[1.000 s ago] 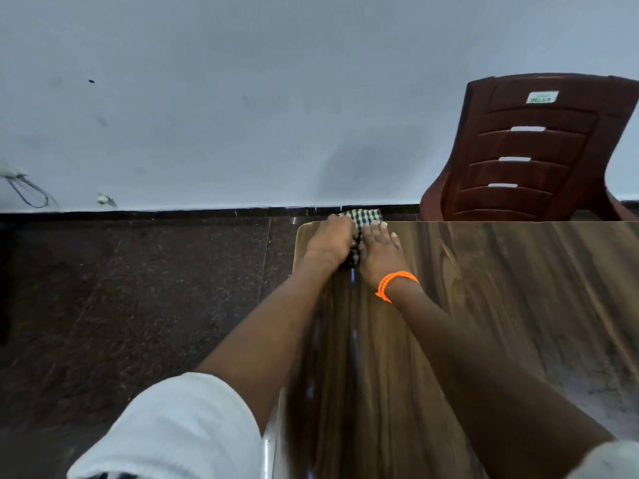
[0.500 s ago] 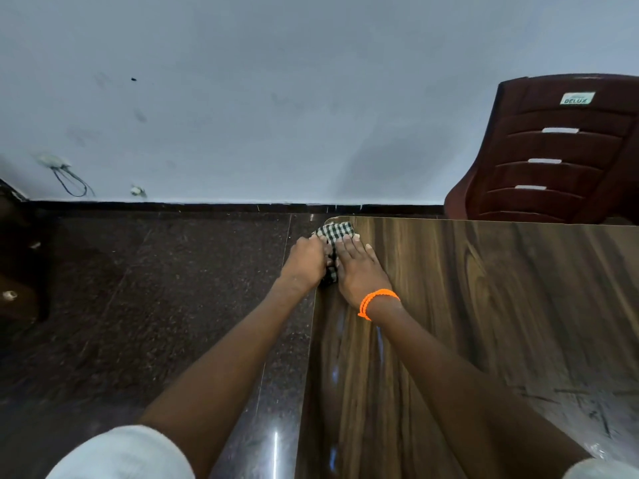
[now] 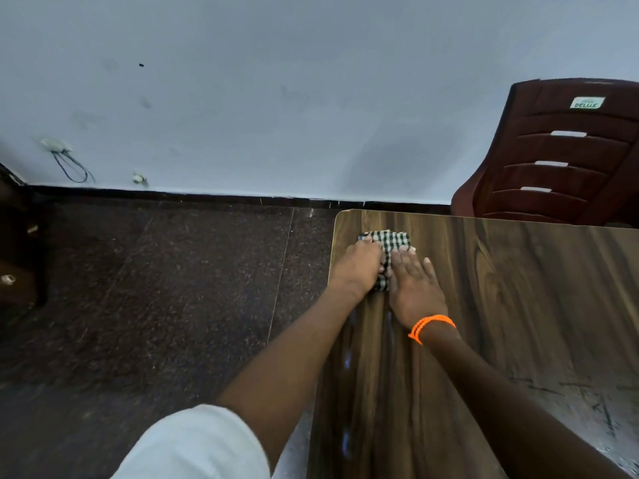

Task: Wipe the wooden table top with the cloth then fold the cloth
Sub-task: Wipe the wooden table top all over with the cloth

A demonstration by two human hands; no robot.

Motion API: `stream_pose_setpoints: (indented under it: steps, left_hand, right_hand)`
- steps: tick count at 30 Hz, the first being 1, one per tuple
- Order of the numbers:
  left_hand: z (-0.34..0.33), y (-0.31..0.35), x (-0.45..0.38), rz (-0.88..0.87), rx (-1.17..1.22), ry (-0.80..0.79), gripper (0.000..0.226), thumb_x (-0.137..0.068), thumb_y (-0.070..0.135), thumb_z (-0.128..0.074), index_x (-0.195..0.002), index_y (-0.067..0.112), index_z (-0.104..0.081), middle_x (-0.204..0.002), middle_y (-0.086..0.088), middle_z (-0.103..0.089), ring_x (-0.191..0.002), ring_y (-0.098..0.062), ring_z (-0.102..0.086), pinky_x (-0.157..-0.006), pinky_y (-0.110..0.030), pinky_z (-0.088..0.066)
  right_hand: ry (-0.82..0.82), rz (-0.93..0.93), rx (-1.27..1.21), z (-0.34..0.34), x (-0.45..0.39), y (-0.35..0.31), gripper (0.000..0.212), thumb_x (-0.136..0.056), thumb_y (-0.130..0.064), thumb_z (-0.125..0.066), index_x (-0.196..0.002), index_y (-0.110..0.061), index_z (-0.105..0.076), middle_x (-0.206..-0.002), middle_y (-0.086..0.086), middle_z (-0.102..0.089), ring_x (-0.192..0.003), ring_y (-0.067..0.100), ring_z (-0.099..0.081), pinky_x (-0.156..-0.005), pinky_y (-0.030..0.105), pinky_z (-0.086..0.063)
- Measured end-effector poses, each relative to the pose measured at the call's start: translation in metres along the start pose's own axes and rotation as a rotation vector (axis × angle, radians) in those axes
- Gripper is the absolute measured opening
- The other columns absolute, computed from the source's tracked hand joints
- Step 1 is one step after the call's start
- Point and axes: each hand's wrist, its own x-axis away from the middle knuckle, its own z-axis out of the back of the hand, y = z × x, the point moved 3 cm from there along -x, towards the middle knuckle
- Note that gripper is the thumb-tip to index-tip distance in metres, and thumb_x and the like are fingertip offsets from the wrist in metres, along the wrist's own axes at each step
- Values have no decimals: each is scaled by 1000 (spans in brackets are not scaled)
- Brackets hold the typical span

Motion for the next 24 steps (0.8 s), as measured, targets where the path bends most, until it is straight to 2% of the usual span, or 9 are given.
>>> stream_pose_setpoints:
  steps: [9,13,17,19,21,24]
  left_hand:
    - [19,-47,-16,111,49,45,15,-95,14,-56,-100,6,-68,-103,-20,-70,-99,-36,-67,-90,-40,-55]
    - [19,-68,18,127,22,31,12,-93,13,-62,-102,7,-68,-100,-10,-72,-94,-25,-68,-91,-32,-54]
    - [9,-76,67,133,33,-5,12,-93,13,-60,-101,8,-67,-97,-8,-72,-91,-23,-69,-89,-32,-55]
    - [-1,-69,91,109,16,-49,20,-94,10,-56,-111,9,-66,-105,-6,-71,-96,-21,-69,-89,-31,-54]
    - [-12,-58,111,51,-32,-93,35,-96,11,-51,-131,15,-56,-125,-2,-65,-109,-19,-65,-95,-29,-51]
    - [-24,-34,125,-37,-48,-128,47,-97,15,-49,-144,19,-44,-152,-6,-43,-129,-24,-54,-107,-33,-44]
  right_hand:
    - [-165,48,12,0,-38,-47,55,-104,-25,-24,-155,-8,-12,-164,11,-12,-152,25,-5,-123,40,-3]
    - [-138,121,-13,-5,-13,-71,55,-104,-26,-25,-155,-8,-12,-164,11,-13,-152,26,-5,-124,39,-3]
    - [-114,172,-72,-6,36,-82,54,-105,-26,-27,-155,-10,-17,-163,9,-17,-152,23,-7,-123,37,0]
    - [-97,169,-91,-3,65,-79,52,-105,-26,-33,-154,-10,-24,-161,8,-25,-151,23,-13,-124,38,-4]
    - [-75,147,-61,2,93,-74,50,-104,-27,-36,-151,-11,-32,-157,8,-34,-149,23,-23,-124,40,-12]
    - [-34,96,-35,10,123,-60,51,-100,-27,-31,-146,-9,-43,-151,10,-45,-144,24,-35,-118,42,-21]
